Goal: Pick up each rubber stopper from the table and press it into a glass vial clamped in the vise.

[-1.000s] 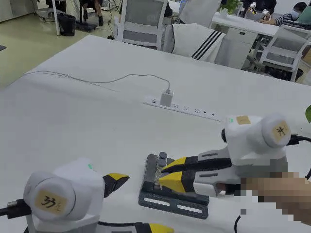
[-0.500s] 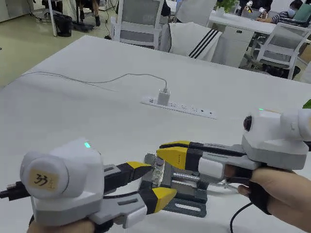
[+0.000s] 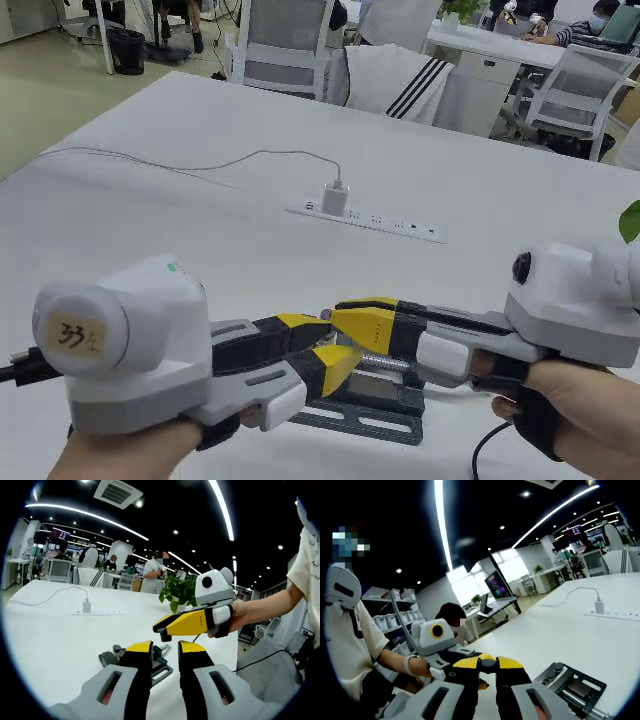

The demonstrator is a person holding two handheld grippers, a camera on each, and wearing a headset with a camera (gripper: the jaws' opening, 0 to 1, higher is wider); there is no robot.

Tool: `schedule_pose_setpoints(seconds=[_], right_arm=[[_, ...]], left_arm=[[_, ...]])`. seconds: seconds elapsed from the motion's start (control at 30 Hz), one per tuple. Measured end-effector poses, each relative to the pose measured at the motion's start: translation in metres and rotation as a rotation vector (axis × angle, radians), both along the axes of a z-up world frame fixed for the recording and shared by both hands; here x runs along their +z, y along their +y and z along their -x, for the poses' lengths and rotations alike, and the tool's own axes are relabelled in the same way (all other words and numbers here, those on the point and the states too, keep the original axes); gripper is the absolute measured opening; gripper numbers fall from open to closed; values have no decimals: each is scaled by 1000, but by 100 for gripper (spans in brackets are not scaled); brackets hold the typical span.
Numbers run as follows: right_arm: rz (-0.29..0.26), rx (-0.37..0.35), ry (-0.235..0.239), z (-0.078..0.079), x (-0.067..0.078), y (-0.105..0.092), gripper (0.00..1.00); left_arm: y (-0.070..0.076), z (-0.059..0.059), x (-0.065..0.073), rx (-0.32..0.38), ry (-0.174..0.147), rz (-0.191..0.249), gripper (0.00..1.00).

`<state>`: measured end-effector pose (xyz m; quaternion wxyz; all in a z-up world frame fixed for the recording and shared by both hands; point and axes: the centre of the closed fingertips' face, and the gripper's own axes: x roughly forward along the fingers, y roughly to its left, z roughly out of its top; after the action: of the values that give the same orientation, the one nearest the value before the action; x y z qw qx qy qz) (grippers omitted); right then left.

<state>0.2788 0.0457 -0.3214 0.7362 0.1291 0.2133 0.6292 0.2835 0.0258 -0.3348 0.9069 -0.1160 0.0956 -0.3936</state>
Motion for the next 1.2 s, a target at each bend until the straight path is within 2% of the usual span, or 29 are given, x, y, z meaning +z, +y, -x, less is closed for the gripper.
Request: schedule_pose_setpoints(seconds=[0.13, 0.5, 0.67, 1.0, 1.2], right_arm=[[6, 8, -8, 1, -2, 0, 7], [-1, 21, 12, 3, -4, -1, 7], [-7, 22, 24, 5, -5, -2, 7], [3, 30, 27, 7, -8, -5, 8], [26, 51, 21, 13, -10, -4, 9]], left_arm=[[0, 0, 4, 1, -6, 15, 12], [-3, 3, 3, -17, -9, 13, 4], [-3, 4, 2, -22, -20, 5, 4], [-4, 7, -1, -43, -8, -6, 3], [-6, 9, -5, -61, -9, -26, 3]])
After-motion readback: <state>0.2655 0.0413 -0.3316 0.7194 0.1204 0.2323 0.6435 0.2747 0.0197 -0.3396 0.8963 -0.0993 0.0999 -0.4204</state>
